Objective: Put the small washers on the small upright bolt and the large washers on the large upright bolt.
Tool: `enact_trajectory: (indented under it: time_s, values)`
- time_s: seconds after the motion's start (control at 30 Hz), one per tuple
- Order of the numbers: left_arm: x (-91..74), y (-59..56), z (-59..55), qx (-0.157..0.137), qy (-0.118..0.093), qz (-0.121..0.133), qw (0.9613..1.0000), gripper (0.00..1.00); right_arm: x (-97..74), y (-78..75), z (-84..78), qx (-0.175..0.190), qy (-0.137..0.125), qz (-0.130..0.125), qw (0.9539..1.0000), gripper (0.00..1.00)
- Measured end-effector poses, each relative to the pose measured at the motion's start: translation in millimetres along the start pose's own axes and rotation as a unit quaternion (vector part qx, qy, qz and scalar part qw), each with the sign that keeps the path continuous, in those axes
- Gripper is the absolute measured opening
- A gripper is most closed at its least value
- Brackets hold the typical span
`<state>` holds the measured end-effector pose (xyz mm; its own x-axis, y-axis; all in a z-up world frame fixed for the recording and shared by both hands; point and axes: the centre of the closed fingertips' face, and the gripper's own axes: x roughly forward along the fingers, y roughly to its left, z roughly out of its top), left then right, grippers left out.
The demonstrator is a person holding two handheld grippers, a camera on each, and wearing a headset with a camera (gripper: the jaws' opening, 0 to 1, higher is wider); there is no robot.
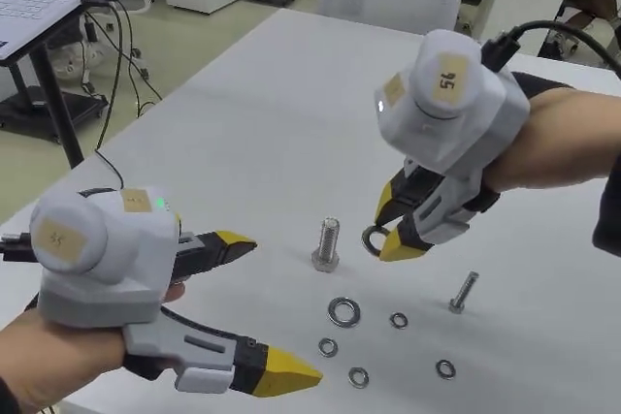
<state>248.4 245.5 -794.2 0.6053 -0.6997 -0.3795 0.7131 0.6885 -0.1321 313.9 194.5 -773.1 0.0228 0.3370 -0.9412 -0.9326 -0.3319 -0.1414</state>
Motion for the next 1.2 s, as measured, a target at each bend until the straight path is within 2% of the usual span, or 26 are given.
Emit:
enact_trajectory:
  time_s: [0.43,0.7,1.2]
  values:
    - [-5.1,7.8,1.7,-0.006,-0.011,0.019,0.9997,0.95,5.2,-19.8,14.7,-0.012,0.001,0.006,0.9999,0.23]
    - [-5.1,9.7,0.7,-0.009,-0.013,0.023,0.9996,0.95,11.0,-38.2,25.8,-0.016,-0.001,0.006,0.9999,0.23]
    - [-6.4,15.5,2.5,-0.012,-0.019,0.033,0.9992,0.95,23.6,-49.6,30.3,-0.019,0.006,0.019,0.9996,0.23]
